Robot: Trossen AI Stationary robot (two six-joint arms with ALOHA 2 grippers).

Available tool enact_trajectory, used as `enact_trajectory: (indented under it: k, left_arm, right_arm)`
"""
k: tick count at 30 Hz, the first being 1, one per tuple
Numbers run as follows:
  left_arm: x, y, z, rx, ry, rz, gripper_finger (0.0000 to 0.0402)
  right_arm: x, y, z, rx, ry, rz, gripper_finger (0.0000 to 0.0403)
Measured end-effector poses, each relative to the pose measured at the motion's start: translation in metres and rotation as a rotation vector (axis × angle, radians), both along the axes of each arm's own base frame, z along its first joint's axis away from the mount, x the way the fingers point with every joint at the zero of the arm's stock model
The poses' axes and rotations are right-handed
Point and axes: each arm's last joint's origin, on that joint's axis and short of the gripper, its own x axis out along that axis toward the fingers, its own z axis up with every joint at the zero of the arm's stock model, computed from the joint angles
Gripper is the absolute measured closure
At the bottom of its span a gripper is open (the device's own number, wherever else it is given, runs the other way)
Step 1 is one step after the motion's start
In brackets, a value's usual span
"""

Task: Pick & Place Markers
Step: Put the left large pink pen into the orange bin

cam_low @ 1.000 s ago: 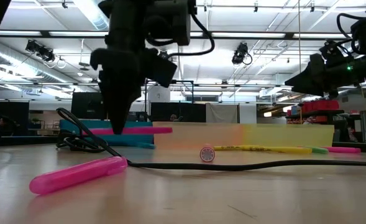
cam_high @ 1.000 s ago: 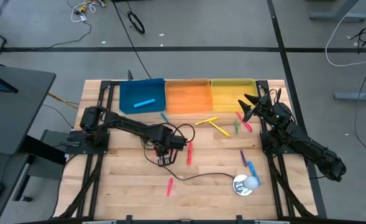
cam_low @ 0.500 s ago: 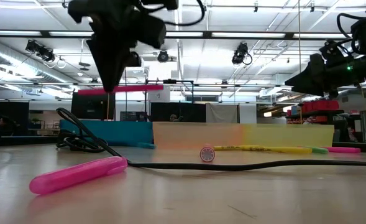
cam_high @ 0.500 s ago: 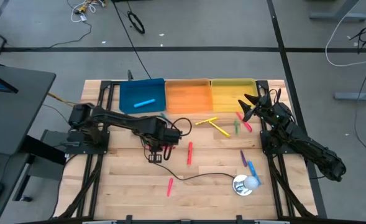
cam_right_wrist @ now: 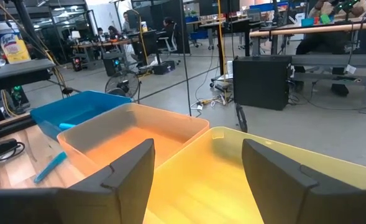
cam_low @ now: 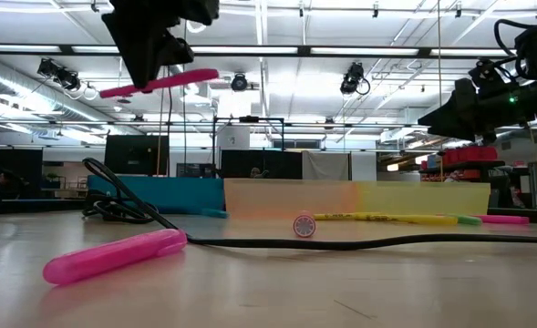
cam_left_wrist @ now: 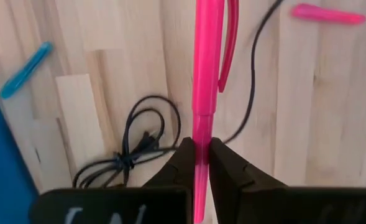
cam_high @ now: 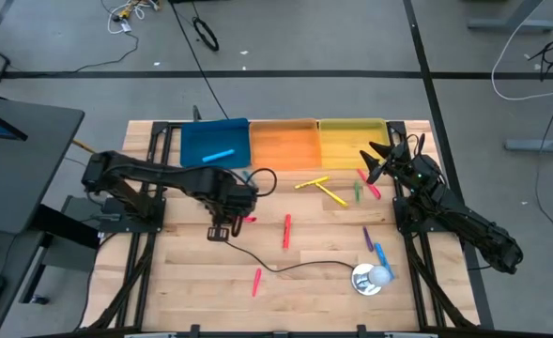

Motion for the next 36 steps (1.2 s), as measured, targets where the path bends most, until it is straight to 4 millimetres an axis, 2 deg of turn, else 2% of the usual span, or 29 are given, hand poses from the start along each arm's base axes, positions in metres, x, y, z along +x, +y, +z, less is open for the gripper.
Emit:
enact_trajectory:
  k: [10,26,36]
  left_arm:
    - [-0.011,-0.004,0.007,-0.002,0.021,-0.021,0.0377]
    - [-0.008,0.035,0.005,0.012,0.057,-0.010,0.0377]
    - [0.010,0.064,0.010,0.026,0.072,0.014,0.0377]
  right_arm:
    - [0.000,0.000,0.000,0.000,0.000,0.000,0.0158]
    - [0.000,0.000,0.000,0.000,0.000,0.000,0.0158]
    - [0.000,0.000,0.000,0.000,0.000,0.000,0.0158]
